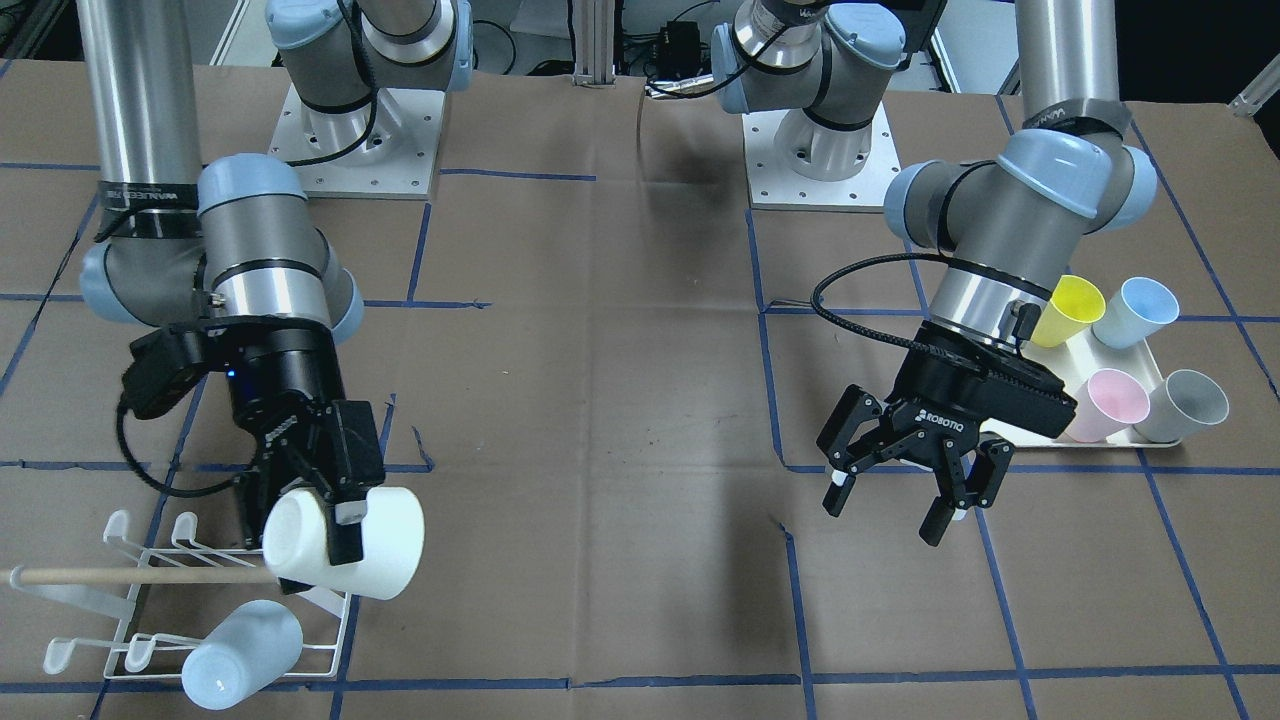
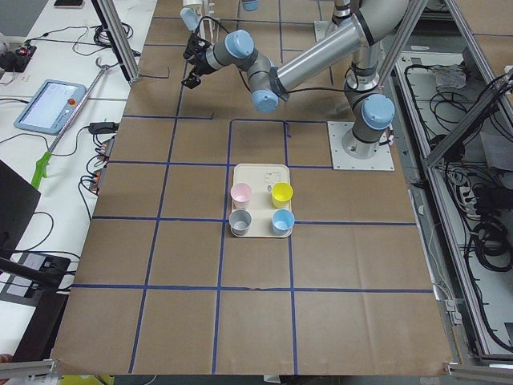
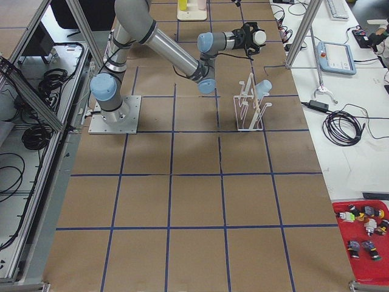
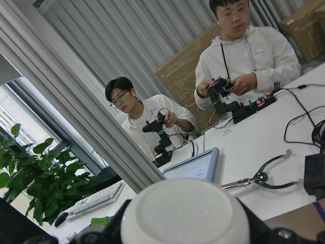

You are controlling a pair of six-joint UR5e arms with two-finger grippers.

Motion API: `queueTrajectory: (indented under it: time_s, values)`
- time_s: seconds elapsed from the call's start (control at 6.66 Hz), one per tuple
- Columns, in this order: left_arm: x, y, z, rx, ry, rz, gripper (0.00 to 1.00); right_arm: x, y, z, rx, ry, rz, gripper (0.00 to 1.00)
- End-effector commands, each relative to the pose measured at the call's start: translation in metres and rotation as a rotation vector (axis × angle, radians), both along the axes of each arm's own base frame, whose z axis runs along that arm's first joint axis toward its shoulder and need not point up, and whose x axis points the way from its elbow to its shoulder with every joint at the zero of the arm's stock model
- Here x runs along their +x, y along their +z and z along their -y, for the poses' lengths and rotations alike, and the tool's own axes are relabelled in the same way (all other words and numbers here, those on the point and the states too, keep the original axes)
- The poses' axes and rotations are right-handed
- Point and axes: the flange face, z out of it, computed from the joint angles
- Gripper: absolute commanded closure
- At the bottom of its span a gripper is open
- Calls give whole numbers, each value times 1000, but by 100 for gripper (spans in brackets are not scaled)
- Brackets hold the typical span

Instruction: Transfer IKEA cup to right arm and place on rack

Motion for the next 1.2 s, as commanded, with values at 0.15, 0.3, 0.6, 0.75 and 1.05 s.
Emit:
queueTrajectory:
  time_s: [0.15, 0.3, 0.6, 0.75, 1.05]
  values:
    - [-25, 84, -37, 453, 100, 123, 2, -95, 0, 8, -123, -2, -389, 83]
    - [-25, 118, -59, 578, 94, 126, 2, -124, -4, 10, -120, -45, -455, 83]
    - [-19, 129, -76, 667, 111, 198, 2, -151, -21, 16, -80, -117, -551, 83]
    - [-18, 124, -81, 681, 108, 209, 1, -161, -40, 23, -34, -170, -561, 86]
    - [-19, 116, -85, 683, 99, 211, 1, -176, -49, 36, -35, -185, -569, 86]
